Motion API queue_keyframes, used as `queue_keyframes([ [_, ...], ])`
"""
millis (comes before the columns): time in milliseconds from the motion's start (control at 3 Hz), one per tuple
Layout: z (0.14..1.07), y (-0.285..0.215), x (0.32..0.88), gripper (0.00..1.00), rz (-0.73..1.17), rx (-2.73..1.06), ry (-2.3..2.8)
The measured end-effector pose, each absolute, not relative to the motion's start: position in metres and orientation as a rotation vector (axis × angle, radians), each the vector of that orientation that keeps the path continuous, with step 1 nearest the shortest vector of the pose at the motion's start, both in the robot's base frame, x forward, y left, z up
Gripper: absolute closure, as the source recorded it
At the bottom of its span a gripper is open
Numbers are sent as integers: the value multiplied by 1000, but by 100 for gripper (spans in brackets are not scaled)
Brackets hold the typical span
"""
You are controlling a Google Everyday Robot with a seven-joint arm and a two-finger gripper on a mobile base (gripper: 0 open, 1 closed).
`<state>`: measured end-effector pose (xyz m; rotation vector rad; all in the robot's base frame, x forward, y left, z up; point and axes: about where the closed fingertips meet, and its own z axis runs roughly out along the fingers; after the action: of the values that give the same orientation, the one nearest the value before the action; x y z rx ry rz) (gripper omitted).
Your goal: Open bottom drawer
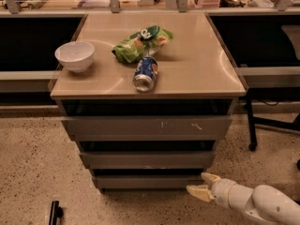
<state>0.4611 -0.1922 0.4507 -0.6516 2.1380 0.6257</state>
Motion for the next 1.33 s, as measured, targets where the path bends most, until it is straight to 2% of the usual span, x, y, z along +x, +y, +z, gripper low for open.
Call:
queue_keyframes([
  [667,451,-192,461,88,626,-652,2138],
  [1000,433,-195,465,100,605,-639,2158],
  [1333,409,-200,471,100,617,-646,2120],
])
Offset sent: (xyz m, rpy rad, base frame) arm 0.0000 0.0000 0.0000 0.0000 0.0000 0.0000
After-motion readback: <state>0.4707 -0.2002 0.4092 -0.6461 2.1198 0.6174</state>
